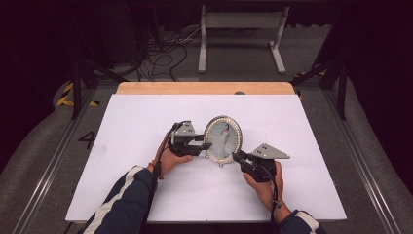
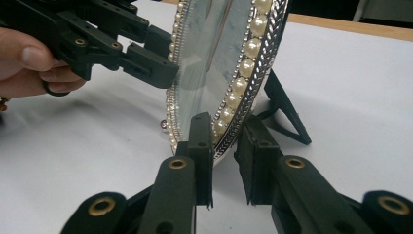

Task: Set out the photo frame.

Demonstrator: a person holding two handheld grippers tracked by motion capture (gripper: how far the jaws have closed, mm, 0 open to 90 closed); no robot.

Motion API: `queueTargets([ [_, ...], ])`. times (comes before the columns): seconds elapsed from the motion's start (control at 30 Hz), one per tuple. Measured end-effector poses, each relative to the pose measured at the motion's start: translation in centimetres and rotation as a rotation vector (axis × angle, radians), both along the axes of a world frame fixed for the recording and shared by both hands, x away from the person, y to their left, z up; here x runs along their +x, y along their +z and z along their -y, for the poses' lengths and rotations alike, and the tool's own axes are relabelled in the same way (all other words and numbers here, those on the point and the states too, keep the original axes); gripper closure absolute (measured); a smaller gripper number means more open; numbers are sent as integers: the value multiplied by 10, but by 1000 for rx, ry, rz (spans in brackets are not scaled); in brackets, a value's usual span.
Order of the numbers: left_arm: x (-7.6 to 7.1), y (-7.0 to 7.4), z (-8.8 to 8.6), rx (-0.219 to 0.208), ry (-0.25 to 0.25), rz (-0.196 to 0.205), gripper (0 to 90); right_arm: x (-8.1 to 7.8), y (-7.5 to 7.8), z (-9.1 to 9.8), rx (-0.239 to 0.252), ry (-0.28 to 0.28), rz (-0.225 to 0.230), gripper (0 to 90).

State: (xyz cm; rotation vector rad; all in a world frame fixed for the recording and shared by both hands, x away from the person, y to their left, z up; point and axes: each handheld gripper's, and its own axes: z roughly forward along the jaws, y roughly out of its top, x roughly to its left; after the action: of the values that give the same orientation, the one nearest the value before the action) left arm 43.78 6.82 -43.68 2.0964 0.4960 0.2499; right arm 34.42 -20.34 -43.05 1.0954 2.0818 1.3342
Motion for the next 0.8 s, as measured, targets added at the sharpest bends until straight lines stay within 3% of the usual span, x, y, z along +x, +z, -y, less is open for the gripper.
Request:
queueTargets([
  [0.17,-9,2,-2,29,22,17,609,3,0,1,10,3,-1,759],
  [0.47,-18,5,-10,57,1,21,605,7,1,0,4,6,3,750],
  [0.8,-15,7,-9,-18,26,34,532,3,5,3,-3,0,37,728],
])
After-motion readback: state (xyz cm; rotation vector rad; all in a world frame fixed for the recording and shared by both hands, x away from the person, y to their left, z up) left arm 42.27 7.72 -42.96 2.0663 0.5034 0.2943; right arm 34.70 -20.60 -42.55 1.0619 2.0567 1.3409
